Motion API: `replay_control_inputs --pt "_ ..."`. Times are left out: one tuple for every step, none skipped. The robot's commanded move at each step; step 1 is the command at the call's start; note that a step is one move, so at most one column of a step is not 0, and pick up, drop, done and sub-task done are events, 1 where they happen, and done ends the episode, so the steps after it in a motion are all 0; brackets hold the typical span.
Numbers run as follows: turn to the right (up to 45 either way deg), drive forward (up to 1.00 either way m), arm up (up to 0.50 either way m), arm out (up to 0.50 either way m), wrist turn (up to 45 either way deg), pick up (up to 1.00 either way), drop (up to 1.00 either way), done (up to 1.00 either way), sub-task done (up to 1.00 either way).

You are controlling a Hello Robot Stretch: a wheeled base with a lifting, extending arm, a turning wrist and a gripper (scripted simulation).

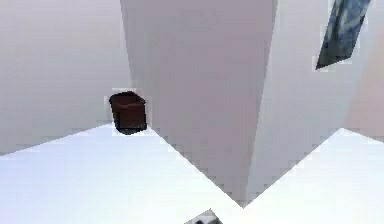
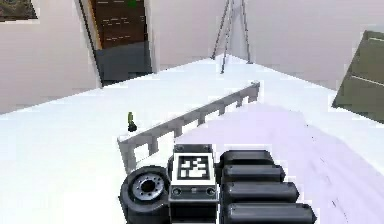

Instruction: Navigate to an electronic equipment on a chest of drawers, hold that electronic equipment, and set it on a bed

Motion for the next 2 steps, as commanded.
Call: replay_control_inputs --pt "-45.0 0.00 0.00 0.00 0.0 0.00 0.00 0.00 0.00" --pt "-45.0 0.00 0.00 0.00 0.0 0.00 0.00 0.00 0.00"
